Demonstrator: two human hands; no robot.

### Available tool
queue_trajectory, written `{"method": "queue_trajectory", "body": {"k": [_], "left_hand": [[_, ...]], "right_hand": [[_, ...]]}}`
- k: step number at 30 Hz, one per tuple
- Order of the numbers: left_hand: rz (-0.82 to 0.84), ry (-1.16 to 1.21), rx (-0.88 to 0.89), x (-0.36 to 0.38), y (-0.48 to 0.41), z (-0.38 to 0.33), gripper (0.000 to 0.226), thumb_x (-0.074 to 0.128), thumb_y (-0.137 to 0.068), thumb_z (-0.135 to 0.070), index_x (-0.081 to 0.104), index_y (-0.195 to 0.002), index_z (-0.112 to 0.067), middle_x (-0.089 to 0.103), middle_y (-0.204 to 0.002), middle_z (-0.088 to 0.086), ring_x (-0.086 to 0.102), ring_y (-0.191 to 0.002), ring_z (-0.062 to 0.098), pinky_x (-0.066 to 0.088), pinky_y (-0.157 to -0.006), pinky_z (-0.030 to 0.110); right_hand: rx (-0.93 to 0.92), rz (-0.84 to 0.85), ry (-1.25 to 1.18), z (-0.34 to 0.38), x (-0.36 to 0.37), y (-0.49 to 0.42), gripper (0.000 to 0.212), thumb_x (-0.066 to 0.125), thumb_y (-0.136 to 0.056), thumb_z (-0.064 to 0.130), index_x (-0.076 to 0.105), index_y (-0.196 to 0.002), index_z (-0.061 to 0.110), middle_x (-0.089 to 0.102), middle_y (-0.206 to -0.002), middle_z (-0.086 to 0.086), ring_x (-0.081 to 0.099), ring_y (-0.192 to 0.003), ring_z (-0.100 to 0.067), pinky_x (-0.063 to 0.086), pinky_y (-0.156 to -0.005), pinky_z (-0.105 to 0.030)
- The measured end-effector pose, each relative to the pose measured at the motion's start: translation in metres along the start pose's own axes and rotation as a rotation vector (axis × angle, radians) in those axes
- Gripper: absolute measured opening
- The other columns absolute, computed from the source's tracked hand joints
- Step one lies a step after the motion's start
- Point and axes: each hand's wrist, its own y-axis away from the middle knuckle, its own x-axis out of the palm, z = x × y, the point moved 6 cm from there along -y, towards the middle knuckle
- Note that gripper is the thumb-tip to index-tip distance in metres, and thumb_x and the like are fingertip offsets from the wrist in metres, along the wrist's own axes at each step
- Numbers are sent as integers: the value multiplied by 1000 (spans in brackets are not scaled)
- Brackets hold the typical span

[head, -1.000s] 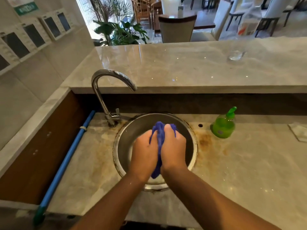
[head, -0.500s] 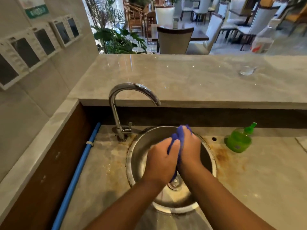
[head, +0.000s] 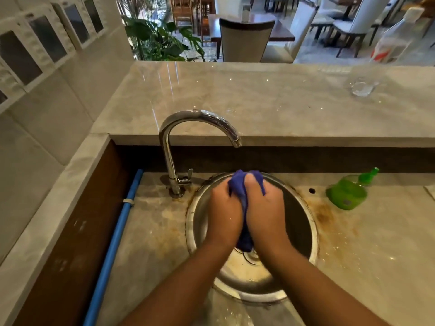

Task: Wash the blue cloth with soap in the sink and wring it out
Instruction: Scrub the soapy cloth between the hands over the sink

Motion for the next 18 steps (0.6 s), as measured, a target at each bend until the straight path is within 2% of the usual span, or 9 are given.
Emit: {"method": "queue_trajectory", "body": {"k": [3, 5, 7, 9, 11, 13, 14, 16, 18], "left_hand": [[57, -74, 113, 17, 35, -5, 33, 47, -98, -40, 62, -79, -16, 63, -70, 8, 58, -61, 19, 48, -58, 39], [88, -138, 127, 23, 32, 1, 37, 46, -97, -44, 61, -80, -16, 63, -69, 6, 58, -64, 24, 48, -61, 42], [13, -161, 45, 19, 10, 10, 31, 50, -100, -31, 61, -77, -13, 61, -68, 2, 55, -63, 18, 47, -62, 37], [-58, -69, -86, 14, -3, 20, 29, 49, -101, -18, 60, -75, -8, 59, -66, 1, 54, -64, 14, 47, -61, 30], [-29, -47, -131, 17, 0, 26, 30, 48, -100, -14, 59, -73, -13, 59, -63, -4, 55, -60, 8, 46, -57, 21], [28, -63, -131, 19, 10, 32, 26, 48, -102, -20, 62, -80, -20, 64, -68, -5, 60, -59, 0, 48, -57, 15], [37, -31, -150, 17, 13, 37, 22, 47, -103, -27, 63, -88, -23, 68, -75, -3, 65, -65, 1, 52, -62, 18], [-8, 63, -204, 8, 12, 46, 19, 47, -102, -40, 63, -101, -29, 72, -95, 2, 72, -85, 14, 60, -76, 36], [-83, 137, -224, -2, 6, 49, 21, 46, -101, -44, 62, -106, -32, 72, -105, 3, 72, -94, 21, 60, -85, 47]], "right_hand": [[162, -85, -21, -17, -15, -49, 34, 49, -101, 28, 57, -70, 14, 51, -58, -2, 50, -56, -15, 44, -60, -33], [209, -102, -100, -33, -22, -50, 33, 49, -100, 27, 56, -71, 15, 50, -57, 0, 49, -55, -14, 44, -56, -32], [148, -76, -99, -38, -24, -26, 32, 49, -102, 25, 58, -73, 14, 55, -56, 2, 52, -51, -10, 45, -50, -26], [37, 19, -31, -39, -18, -4, 33, 49, -103, 25, 62, -75, 11, 61, -62, -7, 59, -56, -18, 49, -54, -31], [-3, 87, 24, -46, -16, -9, 35, 49, -103, 27, 63, -76, 9, 62, -67, -12, 61, -65, -29, 52, -61, -40], [35, 76, 49, -56, -27, -31, 36, 48, -103, 29, 61, -76, 9, 60, -65, -11, 58, -61, -28, 50, -60, -41], [71, 59, 34, -61, -36, -41, 35, 47, -103, 30, 59, -76, 11, 57, -62, -7, 56, -56, -22, 48, -56, -37], [142, 56, -38, -69, -51, -53, 34, 45, -104, 34, 56, -78, 16, 53, -58, 5, 52, -50, -8, 46, -49, -23], [148, 95, -64, -70, -55, -53, 33, 43, -104, 37, 56, -81, 18, 54, -59, 8, 55, -51, -5, 46, -48, -17]]}}
